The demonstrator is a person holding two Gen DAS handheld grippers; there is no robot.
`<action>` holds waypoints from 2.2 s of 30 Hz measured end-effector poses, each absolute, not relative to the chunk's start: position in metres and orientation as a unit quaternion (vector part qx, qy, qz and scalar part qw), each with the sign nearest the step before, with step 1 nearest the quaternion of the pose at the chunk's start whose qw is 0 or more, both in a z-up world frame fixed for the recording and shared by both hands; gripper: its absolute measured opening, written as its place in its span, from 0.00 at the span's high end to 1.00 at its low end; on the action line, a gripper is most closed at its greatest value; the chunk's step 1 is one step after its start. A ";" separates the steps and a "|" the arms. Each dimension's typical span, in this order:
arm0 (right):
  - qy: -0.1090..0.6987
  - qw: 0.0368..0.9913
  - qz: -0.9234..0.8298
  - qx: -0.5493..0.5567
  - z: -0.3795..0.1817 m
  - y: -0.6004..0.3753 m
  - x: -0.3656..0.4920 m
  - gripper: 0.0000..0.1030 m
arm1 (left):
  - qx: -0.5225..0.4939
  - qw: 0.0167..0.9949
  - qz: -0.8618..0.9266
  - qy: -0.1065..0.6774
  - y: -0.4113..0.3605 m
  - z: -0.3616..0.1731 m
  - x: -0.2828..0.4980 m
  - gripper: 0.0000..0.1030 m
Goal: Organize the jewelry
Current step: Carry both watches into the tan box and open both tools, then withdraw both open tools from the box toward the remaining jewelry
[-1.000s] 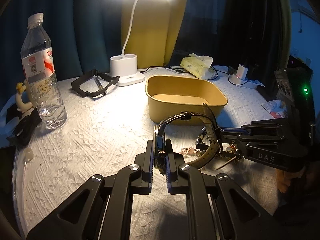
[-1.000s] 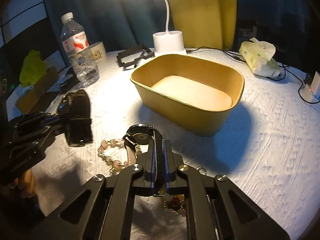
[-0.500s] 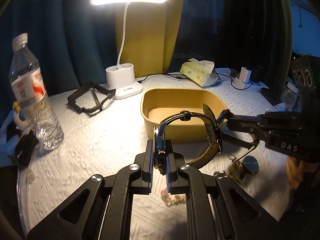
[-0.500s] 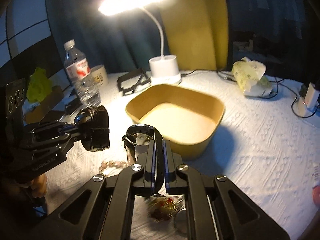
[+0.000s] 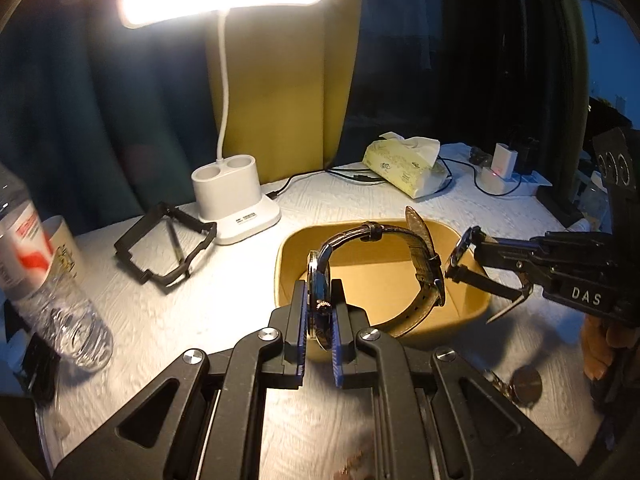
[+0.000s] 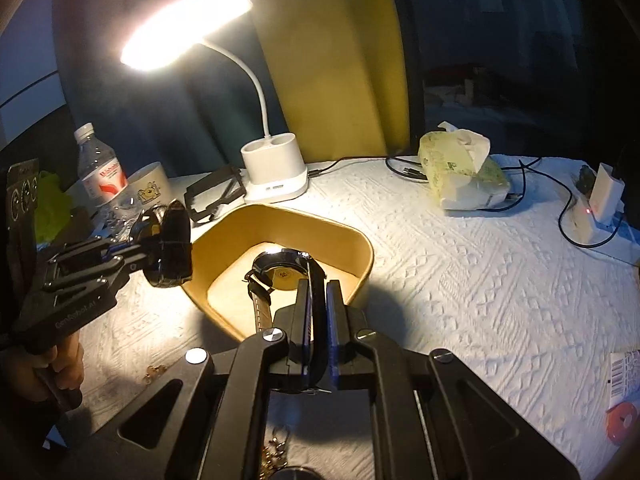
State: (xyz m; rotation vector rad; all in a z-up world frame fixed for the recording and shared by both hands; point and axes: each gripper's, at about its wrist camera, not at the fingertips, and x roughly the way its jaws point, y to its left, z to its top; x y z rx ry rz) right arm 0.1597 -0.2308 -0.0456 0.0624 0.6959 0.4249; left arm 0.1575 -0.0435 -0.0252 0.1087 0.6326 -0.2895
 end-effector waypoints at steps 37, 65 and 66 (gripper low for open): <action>0.334 0.925 0.182 -0.013 -0.034 -0.215 0.138 0.85 | -0.006 0.951 -0.124 0.284 -0.017 -0.006 0.131 0.36; 0.367 0.921 0.128 0.007 -0.055 -0.261 0.060 0.25 | -0.023 0.927 -0.118 0.357 -0.004 -0.049 0.055 0.21; 0.370 0.920 0.127 0.008 -0.057 -0.263 0.058 0.25 | -0.006 0.926 -0.118 0.359 -0.008 -0.051 0.051 0.21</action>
